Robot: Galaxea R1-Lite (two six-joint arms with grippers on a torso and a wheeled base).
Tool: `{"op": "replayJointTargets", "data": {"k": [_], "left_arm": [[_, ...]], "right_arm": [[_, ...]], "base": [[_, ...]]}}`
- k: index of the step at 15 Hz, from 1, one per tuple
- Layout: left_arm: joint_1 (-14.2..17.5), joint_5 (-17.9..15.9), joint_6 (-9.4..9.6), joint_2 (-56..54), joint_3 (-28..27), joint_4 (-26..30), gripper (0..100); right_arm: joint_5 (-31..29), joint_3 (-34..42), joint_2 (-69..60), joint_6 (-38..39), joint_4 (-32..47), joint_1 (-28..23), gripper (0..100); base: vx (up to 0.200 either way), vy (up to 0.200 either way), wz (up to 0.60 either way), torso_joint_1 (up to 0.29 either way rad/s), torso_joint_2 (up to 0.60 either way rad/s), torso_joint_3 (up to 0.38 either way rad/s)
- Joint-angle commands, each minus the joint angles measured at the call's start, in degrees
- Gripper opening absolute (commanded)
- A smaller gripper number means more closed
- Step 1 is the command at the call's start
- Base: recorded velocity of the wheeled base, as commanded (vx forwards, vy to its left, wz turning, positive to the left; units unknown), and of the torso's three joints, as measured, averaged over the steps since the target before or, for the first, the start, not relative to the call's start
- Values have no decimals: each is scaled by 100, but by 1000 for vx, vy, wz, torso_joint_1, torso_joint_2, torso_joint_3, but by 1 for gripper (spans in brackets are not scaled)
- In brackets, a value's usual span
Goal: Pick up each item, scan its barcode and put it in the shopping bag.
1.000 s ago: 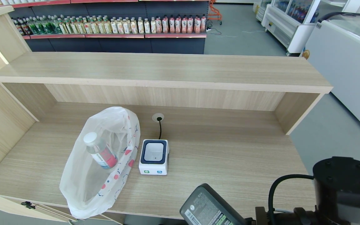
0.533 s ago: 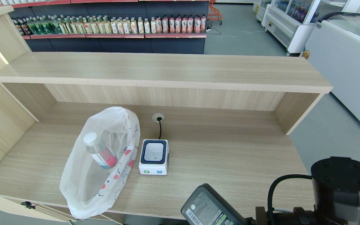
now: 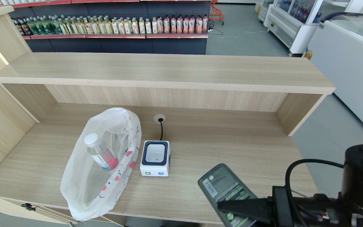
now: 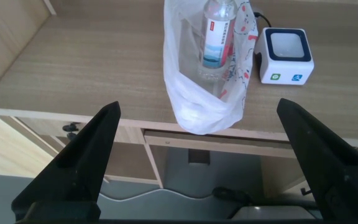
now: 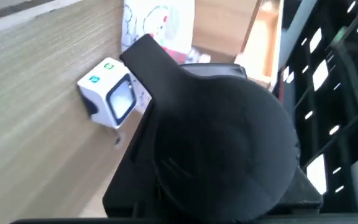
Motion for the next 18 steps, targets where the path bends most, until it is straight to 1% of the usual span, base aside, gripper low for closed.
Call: {"op": "replayJointTargets", "data": {"k": [1,2,3,4,5,6,7,8,9,10,11,12,13,16,18], "left_arm": [[4,0,4,-2,1,-1,100],[4,0,-5,-2,1,-1,100],[4,0,4,-2,1,-1,100],[4,0,4,-2,1,-1,100],[-5,0,-5,-2,1,-1,100],[4,0,-5,-2,1,-1,100],[4,0,4,-2,1,-1,100],[4,0,4,-2,1,-1,100],[4,0,-5,-2,1,-1,100],[4,0,4,-2,1,-1,100],[4,0,4,-2,1,-1,100],[4,0,-5,-2,1,-1,100],[-5,0,-5,-2,1,-1,100],[4,0,4,-2,1,-1,100],[4,0,13,-2,1,-1,100]], "right_arm": [[-662,299,-1096,1423,-317,-812,0],[-653,405,-1245,1854,-308,-1041,0],[-688,326,-1271,2496,-291,-1041,0],[-706,176,-1351,3401,-273,-1103,0],[-917,-149,-1342,4781,-273,-1252,0],[-1339,-378,-1342,5783,-273,-1419,0],[-2605,-729,-1210,7936,-264,-1674,0],[-3105,-843,-1104,8991,-247,-1735,0],[-3879,-1169,-797,11548,386,-2008,0],[-3782,-1239,-841,12726,1212,-2148,0],[-3563,-1239,-937,13842,1819,-2131,0],[-3264,-1221,-1008,14580,2065,-2043,0],[-3123,-1142,-1025,14827,2073,-1929,0],[-2886,-1019,-893,14923,2082,-1841,0],[-2868,-1028,-832,14941,2082,-1841,0]], "base": [[0,0,0,0,0,0],[0,0,0,0,0,0],[0,0,0,0,0,0],[0,0,0,0,0,0],[0,0,0,0,0,0],[0,0,0,0,0,0],[0,0,0,0,0,0],[0,0,0,0,0,0],[0,0,0,0,0,0],[0,0,0,0,0,0],[0,0,0,0,0,0],[0,0,0,0,0,0],[0,0,0,0,0,0],[0,0,0,0,0,0],[0,0,0,0,0,0]]}}
